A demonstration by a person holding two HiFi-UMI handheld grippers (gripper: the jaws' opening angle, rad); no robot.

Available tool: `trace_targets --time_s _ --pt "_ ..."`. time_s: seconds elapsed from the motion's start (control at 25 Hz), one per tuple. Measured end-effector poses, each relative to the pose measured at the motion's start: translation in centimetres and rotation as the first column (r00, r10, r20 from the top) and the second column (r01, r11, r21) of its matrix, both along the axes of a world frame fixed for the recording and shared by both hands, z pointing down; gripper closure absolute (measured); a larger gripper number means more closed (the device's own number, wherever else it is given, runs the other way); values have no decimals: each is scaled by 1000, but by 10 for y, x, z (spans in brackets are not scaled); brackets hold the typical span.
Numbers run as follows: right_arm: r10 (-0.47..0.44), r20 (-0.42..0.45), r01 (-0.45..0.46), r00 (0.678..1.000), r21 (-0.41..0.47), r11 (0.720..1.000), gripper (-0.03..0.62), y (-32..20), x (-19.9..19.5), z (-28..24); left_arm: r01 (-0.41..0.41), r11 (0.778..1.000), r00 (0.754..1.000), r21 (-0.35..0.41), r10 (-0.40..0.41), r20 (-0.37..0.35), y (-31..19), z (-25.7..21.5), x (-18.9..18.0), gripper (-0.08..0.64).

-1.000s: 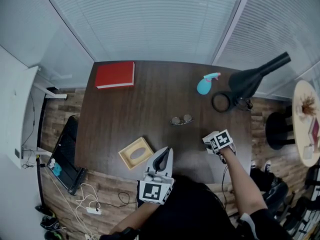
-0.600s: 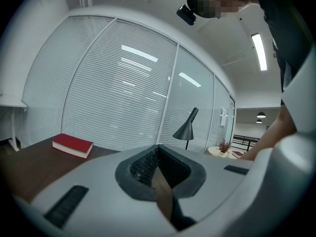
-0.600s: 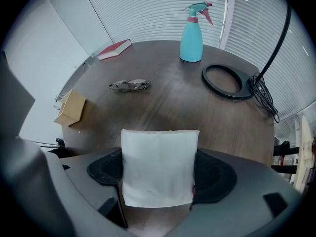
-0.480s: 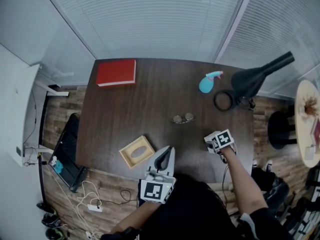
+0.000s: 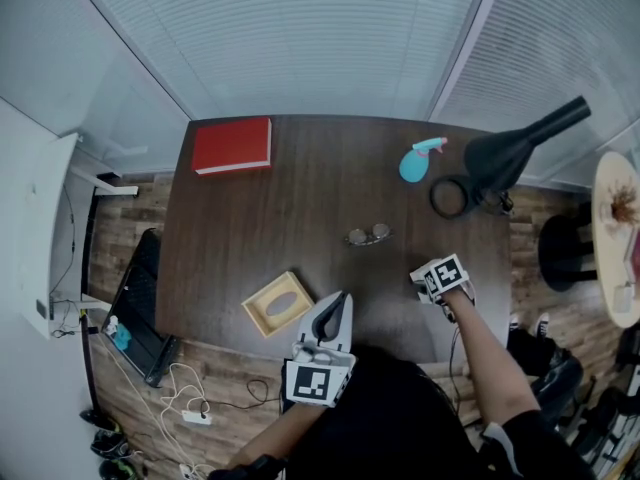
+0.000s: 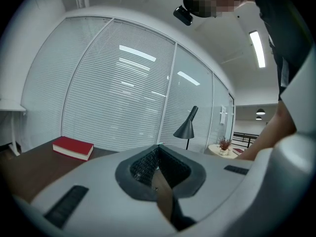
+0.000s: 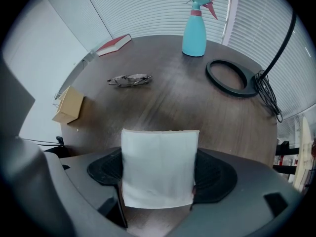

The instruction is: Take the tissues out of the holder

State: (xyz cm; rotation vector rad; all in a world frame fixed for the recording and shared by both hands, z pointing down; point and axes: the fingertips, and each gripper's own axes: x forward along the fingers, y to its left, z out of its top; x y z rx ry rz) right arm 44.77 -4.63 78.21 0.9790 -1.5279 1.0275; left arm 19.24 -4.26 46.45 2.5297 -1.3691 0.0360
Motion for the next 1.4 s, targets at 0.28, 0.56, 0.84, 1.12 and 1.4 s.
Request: trace_targets --time_s 0.28,0.56,0.84,1.12,1.4 --pt "-11 -24 11 1000 -19 1000 185 -1 -2 4 2 1000 1000 -5 -2 -4 -3 0 0 561" --pt "-4 -14 4 1000 0 1000 185 -3 -6 6 5 1000 1000 -17 -5 -23 -5 0 -2 561" --pt "27 -5 -27 1000 0 1000 184 -3 -7 5 -7 1000 999 -19 6 -54 -18 -7 5 561" --pt "100 78 -103 992 29 994 184 -6 -13 -4 -66 998 997 23 67 -49 -24 -24 28 561" --pt "93 56 -94 994 14 995 184 -2 -13 0 -127 991 992 49 126 13 -37 -27 62 561"
